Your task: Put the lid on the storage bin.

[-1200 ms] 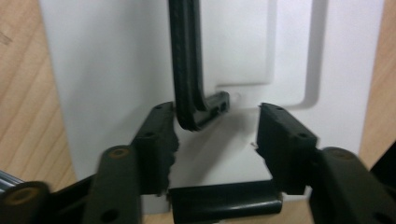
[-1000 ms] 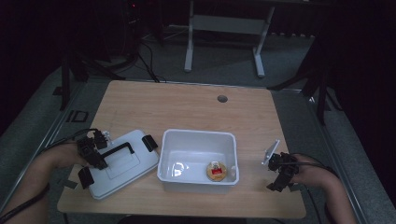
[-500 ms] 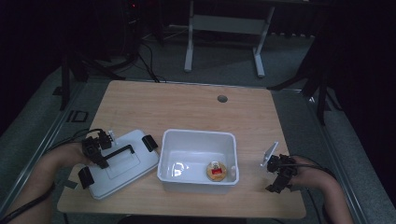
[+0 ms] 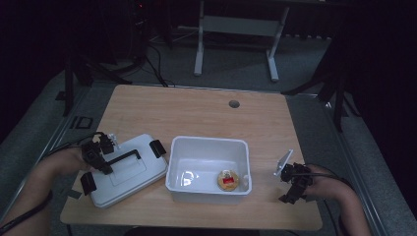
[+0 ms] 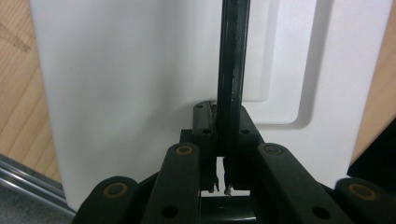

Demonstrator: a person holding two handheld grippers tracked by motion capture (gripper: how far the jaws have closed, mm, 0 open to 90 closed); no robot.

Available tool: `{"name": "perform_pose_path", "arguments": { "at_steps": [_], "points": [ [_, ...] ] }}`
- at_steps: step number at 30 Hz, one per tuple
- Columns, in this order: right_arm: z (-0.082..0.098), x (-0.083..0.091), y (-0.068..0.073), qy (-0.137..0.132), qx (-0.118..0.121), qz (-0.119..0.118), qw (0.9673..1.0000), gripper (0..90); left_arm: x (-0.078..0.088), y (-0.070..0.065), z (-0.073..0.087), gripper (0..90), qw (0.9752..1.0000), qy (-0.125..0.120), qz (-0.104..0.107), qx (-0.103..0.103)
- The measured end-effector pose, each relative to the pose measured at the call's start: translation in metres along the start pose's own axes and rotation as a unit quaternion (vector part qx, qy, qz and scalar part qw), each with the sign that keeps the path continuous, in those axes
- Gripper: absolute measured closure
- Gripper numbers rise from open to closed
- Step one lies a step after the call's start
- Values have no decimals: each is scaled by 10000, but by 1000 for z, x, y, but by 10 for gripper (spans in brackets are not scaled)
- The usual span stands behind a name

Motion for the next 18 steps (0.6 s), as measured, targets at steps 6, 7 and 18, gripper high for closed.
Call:
{"name": "perform_pose_path", "arguments": {
  "at_steps": [6,7,18],
  "points": [
    [0,2,0,-41,10,3,10000,137,17,-3,7,839,10000,10,-34,-31],
    [0,2,0,-40,13,4,10000,137,19,-3,7,839,10000,-9,-35,-6],
    [-1,1,0,-47,3,-8,10000,137,48,-5,19,839,9999,-123,-51,26]
  ]
}}
Point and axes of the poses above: each handheld gripper's, and its own axes: x roughly backward along the jaws, z roughly out of its underside, y roughly to its left, the point moved 1 cm from there along -x, roughly forward along the jaws, and after that the axes turned 7 degrees about x, right-handed, at the moved point
